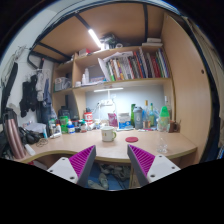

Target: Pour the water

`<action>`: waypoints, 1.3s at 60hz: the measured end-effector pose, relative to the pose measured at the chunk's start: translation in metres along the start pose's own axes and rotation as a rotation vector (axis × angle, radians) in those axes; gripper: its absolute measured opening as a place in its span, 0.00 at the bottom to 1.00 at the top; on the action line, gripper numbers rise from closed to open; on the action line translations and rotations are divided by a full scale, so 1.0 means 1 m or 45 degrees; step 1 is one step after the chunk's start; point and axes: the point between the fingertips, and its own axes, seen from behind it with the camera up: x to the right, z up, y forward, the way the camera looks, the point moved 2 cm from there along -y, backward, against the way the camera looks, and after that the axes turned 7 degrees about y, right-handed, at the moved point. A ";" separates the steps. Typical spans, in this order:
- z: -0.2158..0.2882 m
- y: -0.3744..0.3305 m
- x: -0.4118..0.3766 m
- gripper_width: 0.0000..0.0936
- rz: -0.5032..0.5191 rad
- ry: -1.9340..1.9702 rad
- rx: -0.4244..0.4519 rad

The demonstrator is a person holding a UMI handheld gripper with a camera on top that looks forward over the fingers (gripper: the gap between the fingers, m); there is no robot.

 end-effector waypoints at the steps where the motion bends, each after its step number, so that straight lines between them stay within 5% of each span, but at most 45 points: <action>1: 0.000 0.000 0.000 0.78 0.000 -0.002 -0.001; 20: 0.010 0.014 0.025 0.79 -0.035 -0.058 0.055; 36: 0.021 0.081 0.157 0.79 -0.296 -0.147 0.107; 55: 0.011 0.187 0.269 0.78 -0.444 -0.137 0.131; 60: 0.009 0.206 0.280 0.75 -0.457 -0.116 0.139; 65: 0.009 0.218 0.281 0.57 -0.443 -0.087 0.160; 78: 0.011 0.219 0.282 0.41 -0.440 -0.022 0.259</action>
